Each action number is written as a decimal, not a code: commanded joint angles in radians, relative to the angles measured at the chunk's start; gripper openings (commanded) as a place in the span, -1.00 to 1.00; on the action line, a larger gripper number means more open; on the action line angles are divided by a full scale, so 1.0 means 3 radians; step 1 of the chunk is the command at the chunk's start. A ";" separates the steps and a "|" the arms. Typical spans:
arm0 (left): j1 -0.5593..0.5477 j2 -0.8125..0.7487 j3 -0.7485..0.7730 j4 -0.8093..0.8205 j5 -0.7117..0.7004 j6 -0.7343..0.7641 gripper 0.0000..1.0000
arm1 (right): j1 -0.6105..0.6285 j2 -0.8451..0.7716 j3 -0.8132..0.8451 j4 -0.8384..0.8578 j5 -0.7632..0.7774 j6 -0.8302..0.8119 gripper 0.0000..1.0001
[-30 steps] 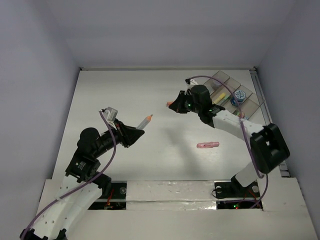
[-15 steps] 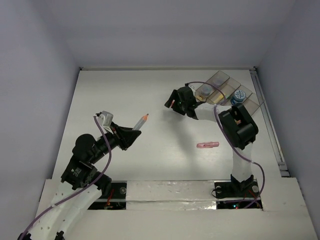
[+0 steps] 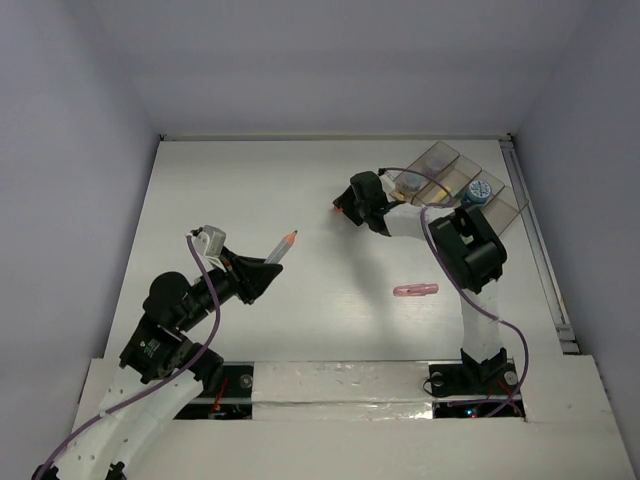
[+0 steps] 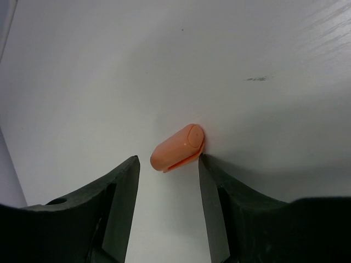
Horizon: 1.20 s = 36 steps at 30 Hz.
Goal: Sort the stationery into containers
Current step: Pick up the pen cap from the center of the board.
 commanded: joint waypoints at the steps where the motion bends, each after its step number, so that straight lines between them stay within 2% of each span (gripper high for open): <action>1: -0.0052 -0.0058 0.0082 0.0092 -0.0041 0.0018 -1.00 | -0.0028 0.0123 0.0089 -0.0130 0.0298 0.0134 0.06; 10: -0.0083 -0.0053 0.0087 0.0092 -0.0036 0.0024 -1.00 | -0.0059 0.0297 0.0309 -0.0406 0.0355 -0.0009 0.06; 18: -0.0083 -0.0069 0.0093 0.0087 -0.0046 0.0024 -1.00 | -0.0059 0.0415 0.0529 -0.0646 0.0247 -0.0188 -0.14; 28: -0.0083 -0.0079 0.0087 0.0092 -0.0051 0.0024 -1.00 | -0.0059 0.0486 0.0651 -0.0825 0.0038 -0.0500 -0.07; 34: -0.0083 -0.0105 0.0077 0.0097 -0.0077 0.0018 -1.00 | -0.0059 0.0558 0.0723 -0.0902 -0.0029 -0.0557 -0.19; 36: -0.0083 -0.0110 0.0077 0.0097 -0.0072 0.0018 -1.00 | -0.0059 0.0573 0.0728 -0.0912 -0.0044 -0.0572 -0.36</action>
